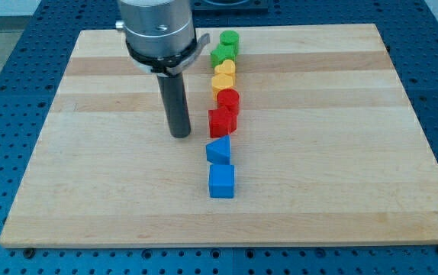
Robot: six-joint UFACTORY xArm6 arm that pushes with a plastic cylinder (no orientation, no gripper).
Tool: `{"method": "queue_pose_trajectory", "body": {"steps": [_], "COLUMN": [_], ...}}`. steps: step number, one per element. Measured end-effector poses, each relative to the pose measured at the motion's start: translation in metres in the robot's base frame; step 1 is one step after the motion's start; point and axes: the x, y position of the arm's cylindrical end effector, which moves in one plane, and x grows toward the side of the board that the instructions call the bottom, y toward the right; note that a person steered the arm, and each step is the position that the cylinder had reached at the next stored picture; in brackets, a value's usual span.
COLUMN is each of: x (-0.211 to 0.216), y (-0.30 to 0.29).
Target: Separate the red star from the line of blocks
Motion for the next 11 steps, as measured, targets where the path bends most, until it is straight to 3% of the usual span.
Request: {"method": "queue_pose_trajectory", "body": {"steps": [3,7,8,9,11], "x": [-0.007,-0.030,-0.032,-0.030,-0.025], "y": [0.049,0.196,0.208,0.199,0.106]}}
